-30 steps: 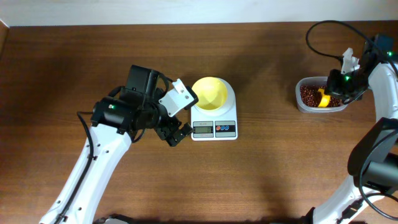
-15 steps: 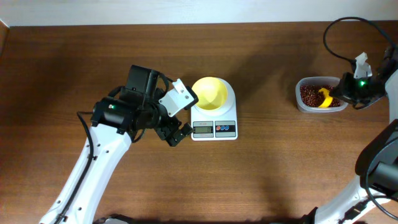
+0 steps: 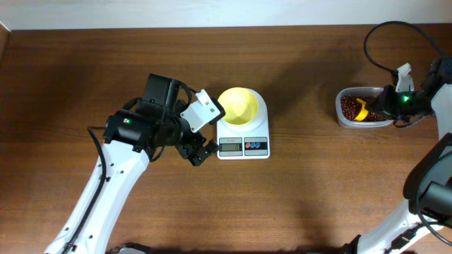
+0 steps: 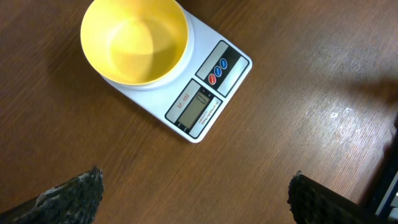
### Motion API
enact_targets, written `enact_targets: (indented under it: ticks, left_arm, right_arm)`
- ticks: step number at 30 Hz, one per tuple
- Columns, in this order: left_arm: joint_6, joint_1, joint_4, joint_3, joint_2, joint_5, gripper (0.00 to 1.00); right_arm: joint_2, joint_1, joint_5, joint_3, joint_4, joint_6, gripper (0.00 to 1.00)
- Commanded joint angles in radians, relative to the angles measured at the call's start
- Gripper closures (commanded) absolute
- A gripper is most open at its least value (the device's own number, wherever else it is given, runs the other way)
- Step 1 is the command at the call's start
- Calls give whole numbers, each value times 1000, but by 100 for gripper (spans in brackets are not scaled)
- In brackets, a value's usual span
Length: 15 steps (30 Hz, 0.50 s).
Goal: Scoop item into bowl and weigh 50g on scale
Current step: 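Dip the scoop into the red beans with the right gripper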
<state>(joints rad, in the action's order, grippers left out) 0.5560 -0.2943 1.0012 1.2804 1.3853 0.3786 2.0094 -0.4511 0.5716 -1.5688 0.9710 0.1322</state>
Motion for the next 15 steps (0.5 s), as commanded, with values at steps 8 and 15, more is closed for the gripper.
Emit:
enact_targets:
  ticks: [8,15]
  left_arm:
    - [-6,0,-2,-8,-8,18,1]
    - [-6,0,-2,-8,-8,18,1]
  right_arm:
    - [15,11,54,28,-52,-17,96]
    - [76,-69,137,28,-51,-16,96]
